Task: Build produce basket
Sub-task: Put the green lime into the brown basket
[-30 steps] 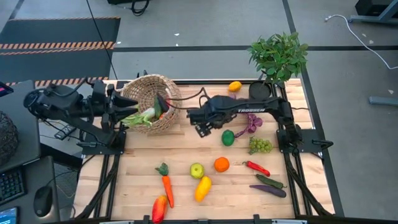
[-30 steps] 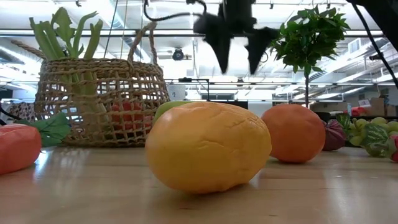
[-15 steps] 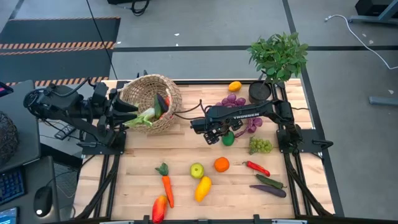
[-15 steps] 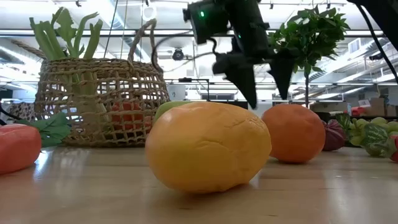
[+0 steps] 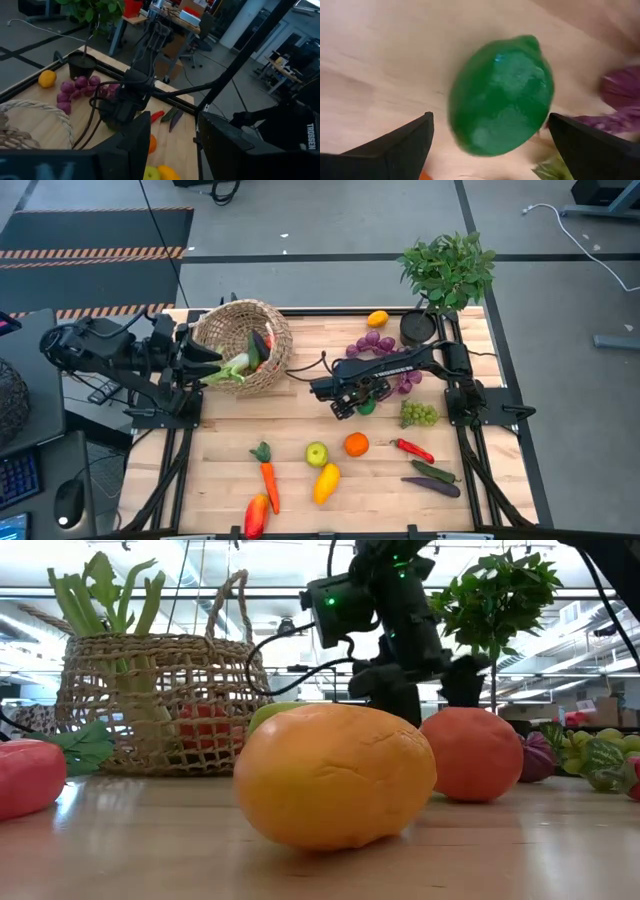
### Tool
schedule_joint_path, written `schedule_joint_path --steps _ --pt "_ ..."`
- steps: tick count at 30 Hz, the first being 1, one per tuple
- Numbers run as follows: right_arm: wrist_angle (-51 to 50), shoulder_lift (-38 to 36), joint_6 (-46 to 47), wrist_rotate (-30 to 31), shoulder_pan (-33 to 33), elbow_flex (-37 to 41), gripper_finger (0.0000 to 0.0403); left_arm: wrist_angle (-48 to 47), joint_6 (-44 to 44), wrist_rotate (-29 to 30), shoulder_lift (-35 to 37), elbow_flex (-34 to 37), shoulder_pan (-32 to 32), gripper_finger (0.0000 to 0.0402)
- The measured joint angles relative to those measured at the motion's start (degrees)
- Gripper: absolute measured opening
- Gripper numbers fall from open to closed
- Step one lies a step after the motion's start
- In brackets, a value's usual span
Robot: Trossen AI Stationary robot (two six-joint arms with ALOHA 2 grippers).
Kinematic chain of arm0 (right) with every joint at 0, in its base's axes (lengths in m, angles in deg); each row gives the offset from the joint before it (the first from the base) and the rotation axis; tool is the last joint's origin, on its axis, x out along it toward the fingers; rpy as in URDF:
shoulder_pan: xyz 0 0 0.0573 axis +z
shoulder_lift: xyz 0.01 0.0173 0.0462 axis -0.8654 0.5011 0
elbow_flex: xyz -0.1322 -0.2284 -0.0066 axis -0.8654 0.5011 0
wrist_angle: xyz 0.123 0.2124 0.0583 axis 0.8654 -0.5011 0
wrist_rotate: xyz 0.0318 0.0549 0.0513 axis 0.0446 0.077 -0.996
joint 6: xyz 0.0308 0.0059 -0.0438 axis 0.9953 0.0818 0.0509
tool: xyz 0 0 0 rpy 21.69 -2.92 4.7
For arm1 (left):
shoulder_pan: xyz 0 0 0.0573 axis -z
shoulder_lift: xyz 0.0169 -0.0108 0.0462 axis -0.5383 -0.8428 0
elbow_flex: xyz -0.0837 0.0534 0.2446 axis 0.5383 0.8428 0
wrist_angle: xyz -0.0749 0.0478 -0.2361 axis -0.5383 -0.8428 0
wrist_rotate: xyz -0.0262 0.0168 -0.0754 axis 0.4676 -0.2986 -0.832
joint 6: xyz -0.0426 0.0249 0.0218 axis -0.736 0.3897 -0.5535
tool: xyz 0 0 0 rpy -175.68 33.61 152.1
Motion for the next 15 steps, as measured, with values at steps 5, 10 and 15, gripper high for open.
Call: schedule_joint_path --steps 5,10,15 --pt "3.7 0.0 -0.7 -0.9 -0.6 3.1 0.0384 -2.8 -2.4 0.0 -0.5 0.0 0.0 0.0172" --pt "4.8 0.0 -3.0 -1.7 -1.5 5.3 0.0363 -4.4 -3.4 0.0 -1.0 0.0 0.0 0.0172" --pt "6.4 0.0 -5.7 -2.0 -1.5 5.5 0.0333 -4.4 -3.4 0.4 -1.3 0.0 0.0 0.0172"
